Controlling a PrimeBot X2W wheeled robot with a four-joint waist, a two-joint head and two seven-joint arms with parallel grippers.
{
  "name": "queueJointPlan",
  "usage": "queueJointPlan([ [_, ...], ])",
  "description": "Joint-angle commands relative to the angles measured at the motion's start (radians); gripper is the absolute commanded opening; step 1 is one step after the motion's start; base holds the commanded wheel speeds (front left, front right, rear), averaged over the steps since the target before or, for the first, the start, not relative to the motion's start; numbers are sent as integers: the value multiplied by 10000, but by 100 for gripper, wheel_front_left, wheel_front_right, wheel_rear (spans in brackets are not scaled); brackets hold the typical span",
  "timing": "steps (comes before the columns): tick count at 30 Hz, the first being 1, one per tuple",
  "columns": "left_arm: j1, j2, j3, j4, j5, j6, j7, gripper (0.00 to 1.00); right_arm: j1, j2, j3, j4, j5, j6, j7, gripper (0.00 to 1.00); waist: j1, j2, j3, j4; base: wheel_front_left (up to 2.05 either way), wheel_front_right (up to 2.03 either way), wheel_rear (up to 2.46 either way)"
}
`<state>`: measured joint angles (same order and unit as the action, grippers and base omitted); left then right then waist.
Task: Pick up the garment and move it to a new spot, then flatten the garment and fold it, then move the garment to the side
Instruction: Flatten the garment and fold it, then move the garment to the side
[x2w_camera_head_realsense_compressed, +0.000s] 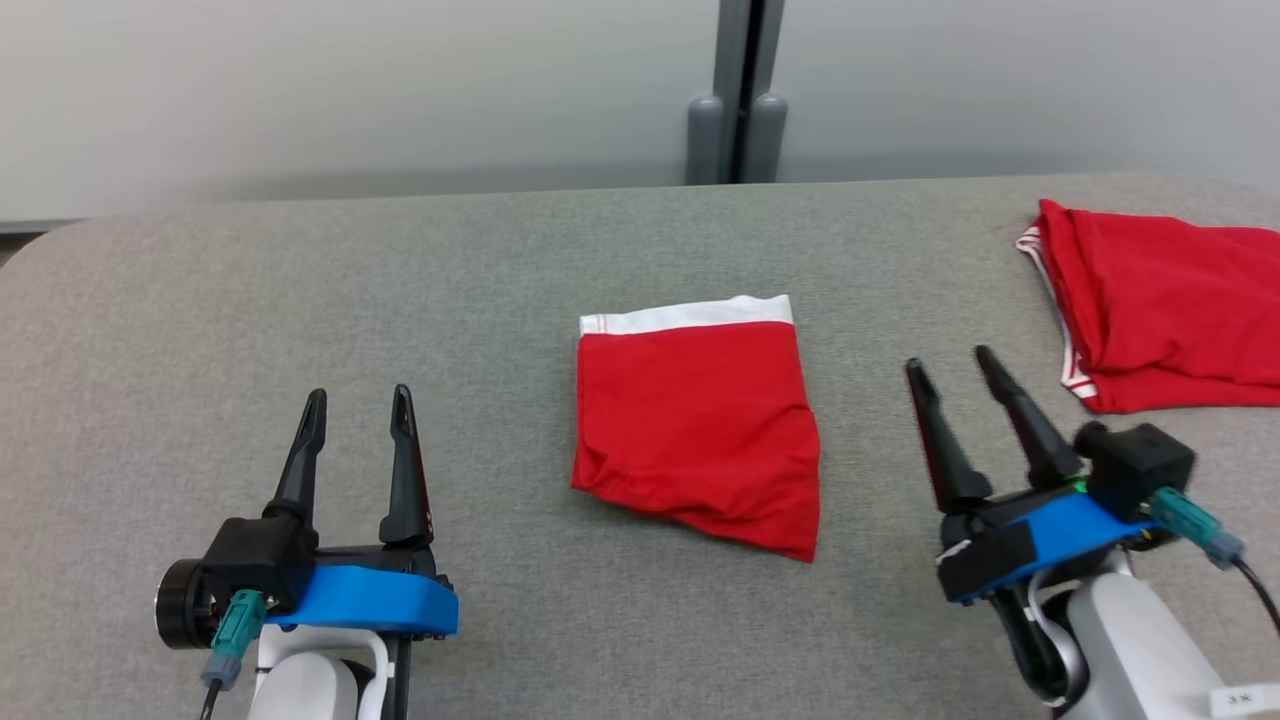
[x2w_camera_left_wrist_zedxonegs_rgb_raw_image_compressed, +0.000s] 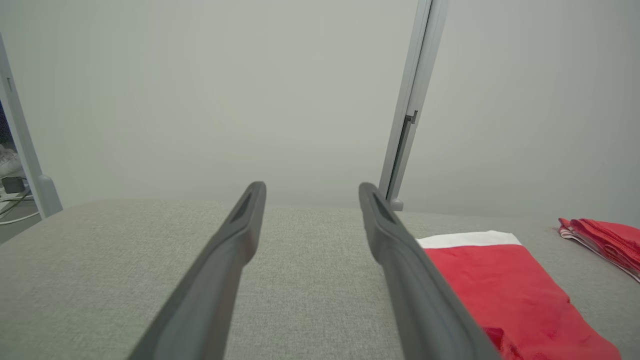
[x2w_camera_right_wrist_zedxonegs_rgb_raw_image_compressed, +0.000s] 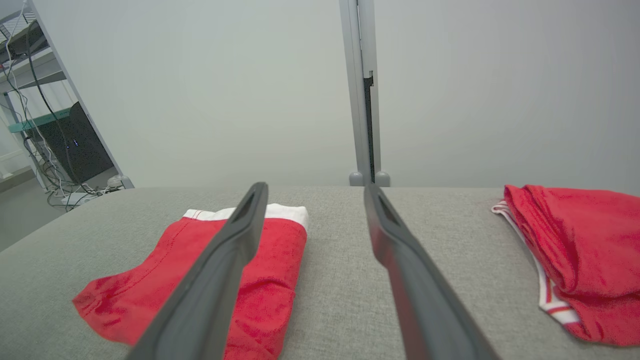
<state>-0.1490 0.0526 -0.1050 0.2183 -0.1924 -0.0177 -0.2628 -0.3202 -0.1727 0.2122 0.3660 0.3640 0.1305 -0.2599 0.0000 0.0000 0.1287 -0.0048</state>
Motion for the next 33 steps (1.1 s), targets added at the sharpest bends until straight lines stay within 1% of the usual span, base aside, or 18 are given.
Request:
queueJointPlan([
  [1, 72, 36, 89, 23, 60, 25, -25, 100, 284, 80, -238, -167, -71, 7, -57, 100, 0, 0, -112, -150, 0, 0, 0],
  [6, 196, 47, 149, 165, 116, -4, -24, 100, 940, 314, -1222, -744, -444, 7, -49, 100, 0, 0, -257, -274, 0, 0, 0],
  [15, 580, 104, 305, 170, 159, 158, -25, 100, 2018, 790, -2249, -1744, -1169, 7, 467, 100, 0, 0, -620, -257, 0, 0, 0],
  [24, 816, 200, 346, 193, 140, 298, -25, 100, 2767, 1127, -2543, -2522, -1571, 7, 1112, 100, 0, 0, -807, -134, 0, 0, 0],
  [33, 826, 235, 255, 197, 104, 364, -25, 100, 3018, 1214, -2566, -2905, -1678, 7, 1458, 100, 0, 0, -814, -71, 0, 0, 0],
])
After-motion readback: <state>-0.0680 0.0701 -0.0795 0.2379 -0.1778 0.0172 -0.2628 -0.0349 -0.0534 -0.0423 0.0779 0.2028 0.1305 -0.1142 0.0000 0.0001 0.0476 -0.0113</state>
